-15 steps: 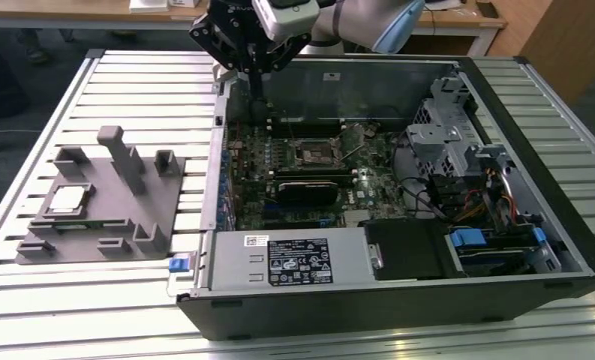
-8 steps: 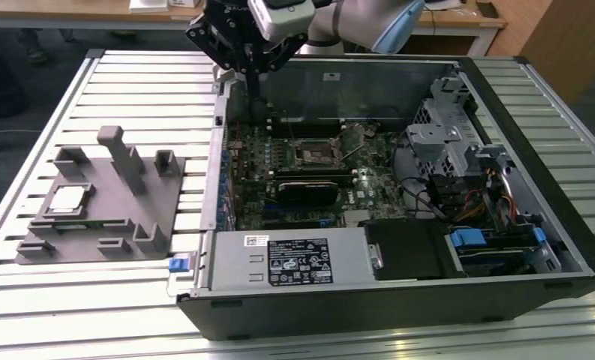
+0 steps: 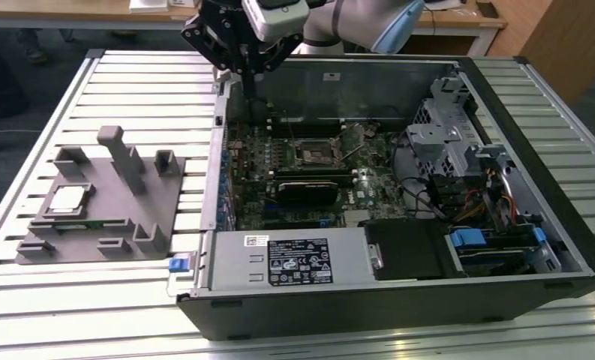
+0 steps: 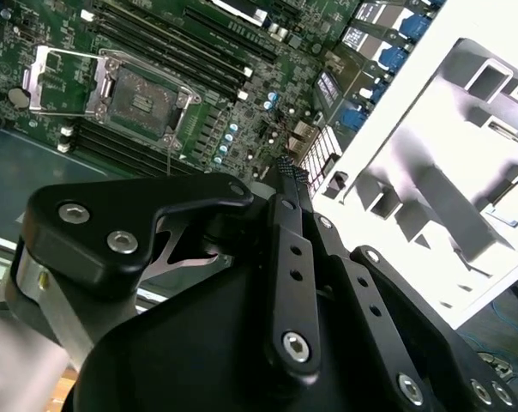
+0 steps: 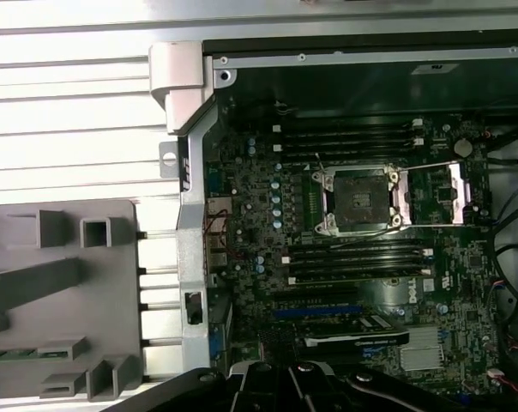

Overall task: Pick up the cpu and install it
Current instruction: 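Reach for the cpu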

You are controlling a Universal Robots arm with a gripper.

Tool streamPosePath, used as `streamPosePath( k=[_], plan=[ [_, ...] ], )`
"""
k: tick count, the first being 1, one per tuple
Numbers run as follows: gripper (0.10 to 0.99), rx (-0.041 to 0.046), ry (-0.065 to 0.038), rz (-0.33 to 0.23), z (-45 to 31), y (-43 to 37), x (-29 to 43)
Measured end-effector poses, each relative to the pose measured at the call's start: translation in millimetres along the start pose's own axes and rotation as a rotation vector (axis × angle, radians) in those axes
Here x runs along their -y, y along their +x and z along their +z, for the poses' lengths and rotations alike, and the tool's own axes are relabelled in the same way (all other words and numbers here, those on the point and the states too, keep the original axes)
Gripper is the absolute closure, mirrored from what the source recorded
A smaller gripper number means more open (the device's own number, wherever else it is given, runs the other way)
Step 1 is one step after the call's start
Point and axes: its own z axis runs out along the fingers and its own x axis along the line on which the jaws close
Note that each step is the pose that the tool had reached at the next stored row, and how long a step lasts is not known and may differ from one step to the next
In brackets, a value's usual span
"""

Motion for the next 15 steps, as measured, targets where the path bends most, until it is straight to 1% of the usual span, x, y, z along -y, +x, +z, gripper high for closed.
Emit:
streamPosePath(
  k=[15],
  plan=[
    [0.980,0.0000,0.000,0.000,0.4,8.8,0.7]
  ],
)
